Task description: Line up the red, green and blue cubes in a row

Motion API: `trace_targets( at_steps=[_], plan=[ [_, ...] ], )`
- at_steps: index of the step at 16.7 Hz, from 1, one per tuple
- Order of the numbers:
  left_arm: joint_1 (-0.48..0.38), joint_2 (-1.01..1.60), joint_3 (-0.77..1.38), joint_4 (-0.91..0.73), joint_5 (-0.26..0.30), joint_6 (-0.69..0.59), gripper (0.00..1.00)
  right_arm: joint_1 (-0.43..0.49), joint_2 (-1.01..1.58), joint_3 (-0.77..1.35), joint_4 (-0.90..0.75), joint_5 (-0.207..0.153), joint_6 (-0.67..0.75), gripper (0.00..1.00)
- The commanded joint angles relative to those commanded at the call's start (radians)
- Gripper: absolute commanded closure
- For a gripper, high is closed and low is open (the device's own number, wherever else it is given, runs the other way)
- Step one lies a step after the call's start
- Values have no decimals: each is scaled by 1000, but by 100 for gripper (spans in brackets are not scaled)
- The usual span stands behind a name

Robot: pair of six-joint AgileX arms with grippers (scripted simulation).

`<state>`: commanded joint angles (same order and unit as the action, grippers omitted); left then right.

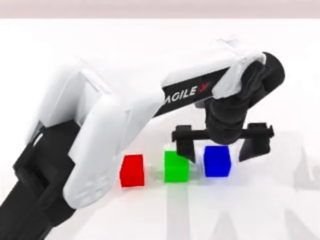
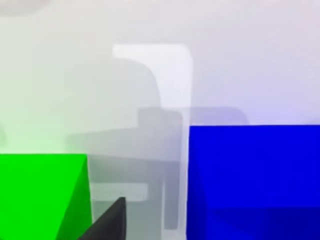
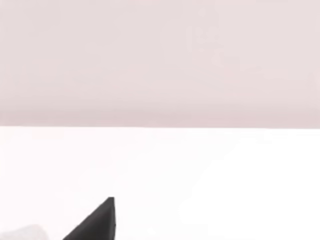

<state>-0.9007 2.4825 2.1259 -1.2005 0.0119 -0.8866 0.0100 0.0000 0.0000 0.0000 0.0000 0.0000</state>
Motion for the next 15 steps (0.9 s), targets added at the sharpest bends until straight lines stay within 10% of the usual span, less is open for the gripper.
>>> trace_targets(
  at_steps=[15],
  plan=[
    [22, 4, 286, -281, 0, -1, 0, 0, 0, 0, 0, 0, 0, 0]
  ],
)
